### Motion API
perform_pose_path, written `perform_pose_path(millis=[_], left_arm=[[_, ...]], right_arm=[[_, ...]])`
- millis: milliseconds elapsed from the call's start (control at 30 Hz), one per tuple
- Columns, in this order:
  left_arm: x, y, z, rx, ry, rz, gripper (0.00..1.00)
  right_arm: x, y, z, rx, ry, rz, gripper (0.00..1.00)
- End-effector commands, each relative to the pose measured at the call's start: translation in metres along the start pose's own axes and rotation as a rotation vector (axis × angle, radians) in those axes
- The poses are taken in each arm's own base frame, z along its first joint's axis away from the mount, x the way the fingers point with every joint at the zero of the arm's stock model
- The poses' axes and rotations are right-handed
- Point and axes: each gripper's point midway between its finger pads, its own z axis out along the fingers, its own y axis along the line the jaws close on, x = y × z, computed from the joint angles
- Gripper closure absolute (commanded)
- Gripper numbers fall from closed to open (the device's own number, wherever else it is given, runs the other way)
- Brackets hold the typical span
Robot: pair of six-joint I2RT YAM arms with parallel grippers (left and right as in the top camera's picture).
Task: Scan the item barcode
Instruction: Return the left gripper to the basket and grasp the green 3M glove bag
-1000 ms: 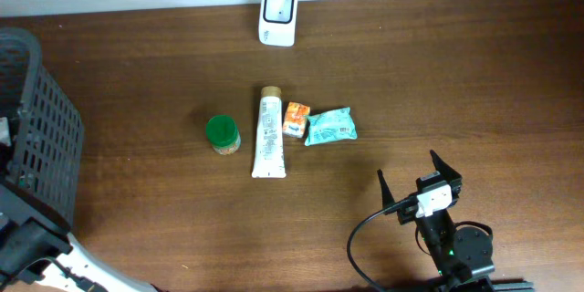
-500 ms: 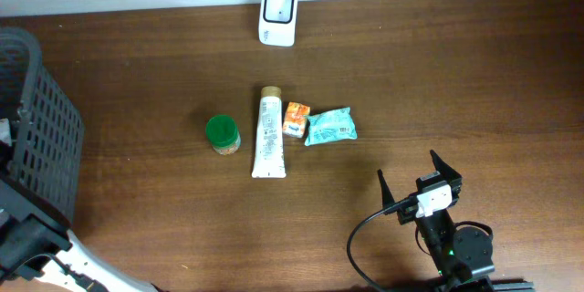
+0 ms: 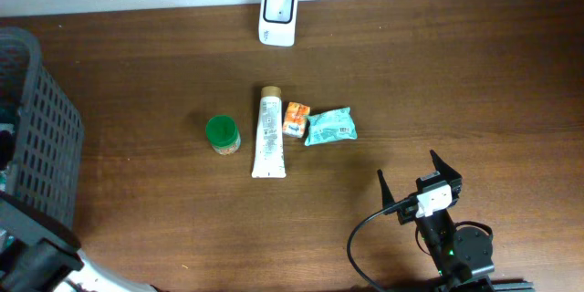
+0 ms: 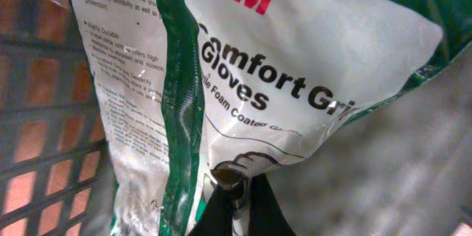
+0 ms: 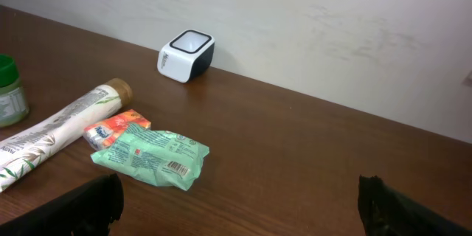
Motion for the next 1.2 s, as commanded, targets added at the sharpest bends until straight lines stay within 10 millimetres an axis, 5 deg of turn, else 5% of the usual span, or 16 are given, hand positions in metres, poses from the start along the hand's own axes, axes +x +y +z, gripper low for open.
perform_pose_path(millis=[0, 200, 467, 700, 900, 967, 1033, 1167], left_arm=[[-0.011, -0.002, -0.03, 0.012, -0.077, 0.015, 1.0], [-0.025, -0.001, -0.06, 0.018, -0.169, 0.012, 1.0], [-0.07, -0.004, -0.169, -0.078, -0.478, 0.037, 1.0], [-0.075, -0.006, -0.21, -0.093, -0.575, 0.001, 1.0], [-0.091, -0.023, -0.293, -0.131, -0.809, 0.035, 1.0], [-0.09, -0.025, -0.296, -0.127, -0.813, 0.039, 1.0], [-0.085, -0.026, -0.282, -0.114, -0.763, 0.04, 0.83], [-0.066, -0.022, -0.216, -0.055, -0.549, -0.012, 0.76]], right_arm=[[0.002, 0.002, 0.0, -0.005, 0.002, 0.001, 0.02], [0.002, 0.002, 0.0, -0.005, 0.002, 0.001, 0.02], [0.002, 0.002, 0.0, -0.005, 0.002, 0.001, 0.02], [0.002, 0.002, 0.0, -0.006, 0.002, 0.001, 0.02], [0.002, 0.002, 0.0, -0.005, 0.002, 0.001, 0.02], [0.002, 0.002, 0.0, -0.006, 0.002, 0.001, 0.02], [0.002, 0.002, 0.0, -0.006, 0.002, 0.001, 0.02], [0.002, 0.002, 0.0, -0.005, 0.002, 0.001, 0.02]])
